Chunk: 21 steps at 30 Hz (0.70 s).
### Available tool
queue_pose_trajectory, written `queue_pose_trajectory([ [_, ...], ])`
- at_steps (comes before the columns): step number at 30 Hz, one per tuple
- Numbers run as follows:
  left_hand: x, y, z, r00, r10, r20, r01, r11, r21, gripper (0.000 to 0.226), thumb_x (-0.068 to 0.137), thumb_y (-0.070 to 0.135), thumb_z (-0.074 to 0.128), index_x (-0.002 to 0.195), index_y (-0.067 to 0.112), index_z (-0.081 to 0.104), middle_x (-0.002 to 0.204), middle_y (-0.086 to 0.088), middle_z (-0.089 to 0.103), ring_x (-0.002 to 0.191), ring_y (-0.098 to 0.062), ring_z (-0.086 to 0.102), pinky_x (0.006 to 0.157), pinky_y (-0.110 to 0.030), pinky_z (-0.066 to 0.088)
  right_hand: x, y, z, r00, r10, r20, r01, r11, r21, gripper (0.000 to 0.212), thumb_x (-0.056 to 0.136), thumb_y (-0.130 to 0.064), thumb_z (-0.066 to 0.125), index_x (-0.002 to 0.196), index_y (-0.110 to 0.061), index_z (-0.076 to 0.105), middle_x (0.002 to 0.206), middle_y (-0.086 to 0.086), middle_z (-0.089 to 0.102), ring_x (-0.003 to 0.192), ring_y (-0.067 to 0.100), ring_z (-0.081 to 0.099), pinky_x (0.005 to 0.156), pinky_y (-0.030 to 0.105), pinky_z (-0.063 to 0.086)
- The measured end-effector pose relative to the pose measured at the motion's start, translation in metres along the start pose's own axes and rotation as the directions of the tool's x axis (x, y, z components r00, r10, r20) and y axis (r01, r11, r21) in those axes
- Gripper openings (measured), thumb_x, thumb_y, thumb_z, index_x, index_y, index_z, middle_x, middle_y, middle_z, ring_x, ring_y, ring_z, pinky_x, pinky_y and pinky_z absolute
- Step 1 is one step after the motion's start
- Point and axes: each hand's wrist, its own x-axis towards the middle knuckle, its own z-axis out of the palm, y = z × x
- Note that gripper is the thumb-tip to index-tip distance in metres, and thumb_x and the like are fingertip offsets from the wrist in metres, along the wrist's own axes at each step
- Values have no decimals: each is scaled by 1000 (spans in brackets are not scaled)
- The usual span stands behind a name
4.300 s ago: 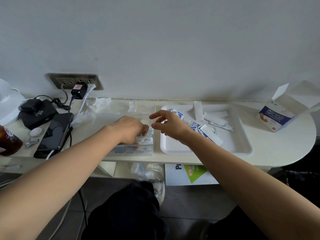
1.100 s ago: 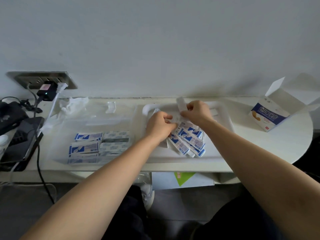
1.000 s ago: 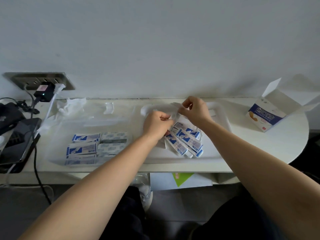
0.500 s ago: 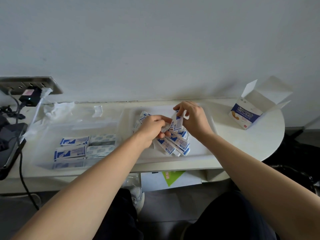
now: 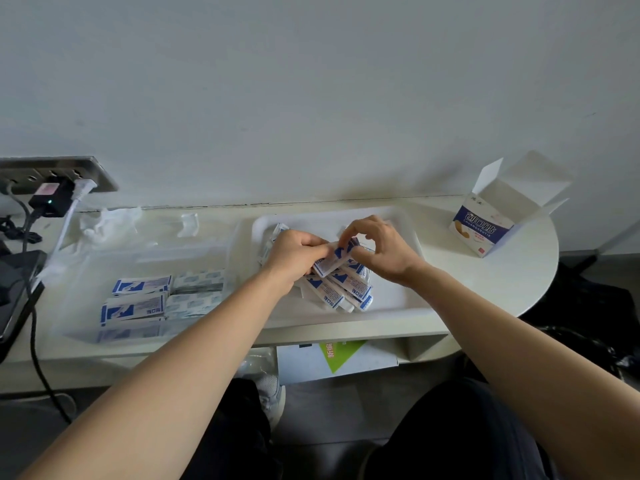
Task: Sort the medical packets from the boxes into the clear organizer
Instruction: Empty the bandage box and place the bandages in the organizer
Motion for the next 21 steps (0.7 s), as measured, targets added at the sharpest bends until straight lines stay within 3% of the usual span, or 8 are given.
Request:
queue_pose_trajectory([
  [4,-1,0,3,999,44,0,-44,999,27,2,83,14,70,83,15,72,67,0,64,49,-7,50,40,-15,36,0,1,0,998,60,-9,-60,998,34,12,84,-13,62,88,-25,63,87,-8,66,84,7,57,71,21,41],
  [8,3,-3,-2,973,139,-185,-122,988,97,18,88,14,57,84,20,73,76,3,70,59,-10,58,56,-22,45,0,-2,-6,977,212,29,-214,970,113,15,84,-15,64,97,-22,66,89,-5,67,83,8,58,67,15,43],
  [12,3,-1,-7,913,212,-349,-180,976,122,28,85,4,46,96,21,65,82,4,70,60,-9,62,53,-24,43,-5,-6,-1,971,225,81,-225,974,-8,9,81,-15,69,86,-22,69,82,-5,66,82,9,60,69,20,48],
  [15,2,1,-3,922,223,-316,-198,974,110,29,85,4,49,106,22,58,83,5,71,57,-7,61,50,-24,45,-4,-2,0,976,216,-39,-218,974,-67,3,81,-20,69,84,-21,71,77,-15,61,77,2,54,66,14,38],
  [18,2,-1,-1,952,170,-253,-162,985,54,27,87,1,51,107,16,60,83,2,71,55,-9,58,53,-26,50,3,13,-5,948,252,-196,-285,945,-161,14,84,-22,66,98,-21,69,93,-9,65,85,10,54,72,26,43],
  [21,4,-2,-2,964,121,-238,-131,991,-23,27,87,-2,50,107,12,60,82,-3,71,55,-11,56,51,-24,47,9,31,-8,936,332,-118,-352,886,-303,40,81,-23,69,119,-16,60,115,5,62,110,22,52,89,33,44],
])
